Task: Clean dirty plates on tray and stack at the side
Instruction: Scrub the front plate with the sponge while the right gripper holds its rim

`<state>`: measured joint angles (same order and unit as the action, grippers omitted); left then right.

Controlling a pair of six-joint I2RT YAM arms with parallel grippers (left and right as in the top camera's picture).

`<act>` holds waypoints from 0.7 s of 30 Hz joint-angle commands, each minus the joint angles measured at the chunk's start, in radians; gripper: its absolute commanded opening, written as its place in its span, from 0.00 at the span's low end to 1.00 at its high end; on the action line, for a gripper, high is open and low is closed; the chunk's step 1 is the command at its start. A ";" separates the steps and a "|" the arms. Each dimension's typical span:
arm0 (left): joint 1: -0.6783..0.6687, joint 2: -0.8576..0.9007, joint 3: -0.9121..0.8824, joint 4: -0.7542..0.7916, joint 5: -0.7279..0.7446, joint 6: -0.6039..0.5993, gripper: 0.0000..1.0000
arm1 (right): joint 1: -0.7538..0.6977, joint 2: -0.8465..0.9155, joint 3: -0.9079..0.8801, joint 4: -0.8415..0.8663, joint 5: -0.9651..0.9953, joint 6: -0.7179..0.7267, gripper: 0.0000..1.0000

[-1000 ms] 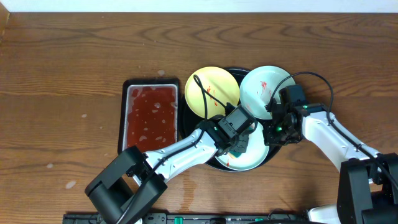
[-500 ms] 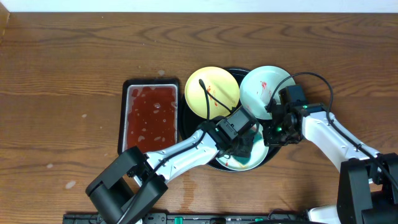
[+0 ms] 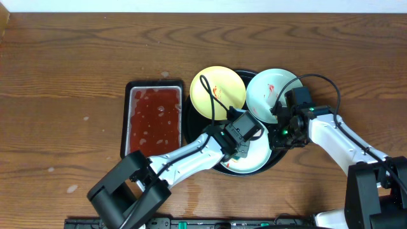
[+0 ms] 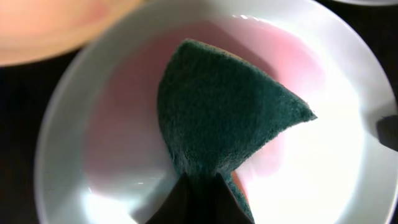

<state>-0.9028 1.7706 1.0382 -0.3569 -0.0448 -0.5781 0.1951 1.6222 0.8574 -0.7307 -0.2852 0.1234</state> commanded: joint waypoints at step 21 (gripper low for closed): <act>0.020 0.036 -0.008 0.066 0.236 -0.025 0.08 | 0.003 0.006 0.010 0.012 0.015 -0.004 0.27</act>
<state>-0.8787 1.7901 1.0370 -0.2939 0.0681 -0.5938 0.1951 1.6222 0.8574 -0.7246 -0.2729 0.1219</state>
